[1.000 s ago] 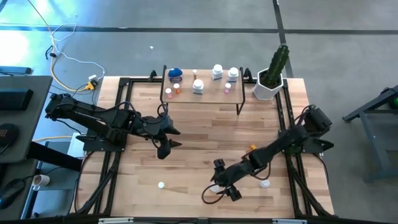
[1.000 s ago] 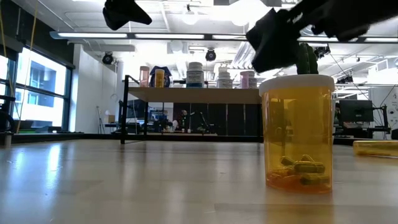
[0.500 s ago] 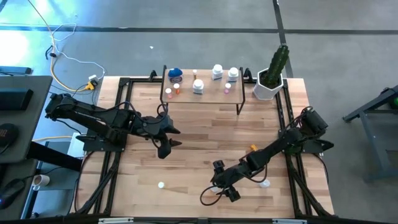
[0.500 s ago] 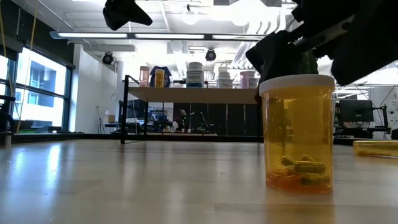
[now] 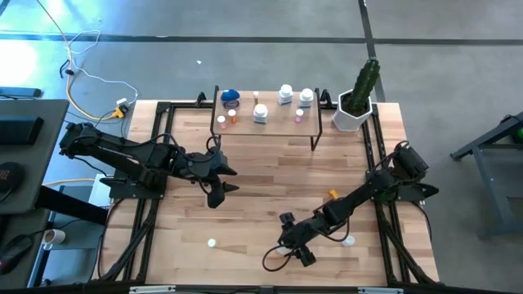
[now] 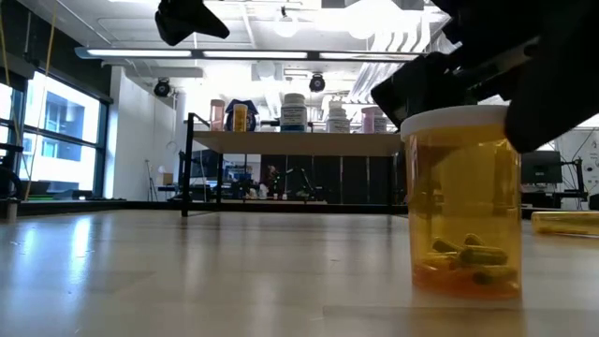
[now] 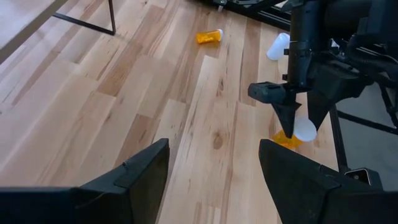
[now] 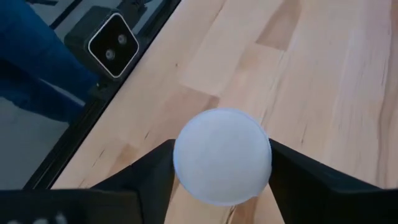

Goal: Pick and place medicine bottles onto shelf by color
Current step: Put the orange pill bottle on the shelf

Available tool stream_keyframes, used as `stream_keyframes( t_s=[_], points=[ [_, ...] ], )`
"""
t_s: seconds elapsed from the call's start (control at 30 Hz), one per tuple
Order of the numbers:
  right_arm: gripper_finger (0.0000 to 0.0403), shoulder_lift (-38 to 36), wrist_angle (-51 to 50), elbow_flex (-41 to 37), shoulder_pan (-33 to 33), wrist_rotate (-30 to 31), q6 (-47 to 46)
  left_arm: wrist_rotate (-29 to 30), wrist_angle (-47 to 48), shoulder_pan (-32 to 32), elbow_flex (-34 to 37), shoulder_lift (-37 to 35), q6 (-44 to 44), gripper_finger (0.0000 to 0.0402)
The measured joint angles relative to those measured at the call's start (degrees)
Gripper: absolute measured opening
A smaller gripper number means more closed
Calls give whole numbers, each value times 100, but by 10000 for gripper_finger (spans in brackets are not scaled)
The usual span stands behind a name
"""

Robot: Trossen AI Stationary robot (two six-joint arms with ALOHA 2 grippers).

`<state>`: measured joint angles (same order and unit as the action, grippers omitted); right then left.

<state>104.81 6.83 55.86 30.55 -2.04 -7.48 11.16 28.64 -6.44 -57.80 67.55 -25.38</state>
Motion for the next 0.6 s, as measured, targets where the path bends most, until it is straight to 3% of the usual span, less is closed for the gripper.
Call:
stream_keyframes(
  t_s=[0.27,0.6],
  points=[
    [192,-2,75,0,0,4,-3,-2,2,2,0,0,1,239],
    [192,-2,122,2,-34,127,-211,68,202,2,0,-97,0,239]
  ],
)
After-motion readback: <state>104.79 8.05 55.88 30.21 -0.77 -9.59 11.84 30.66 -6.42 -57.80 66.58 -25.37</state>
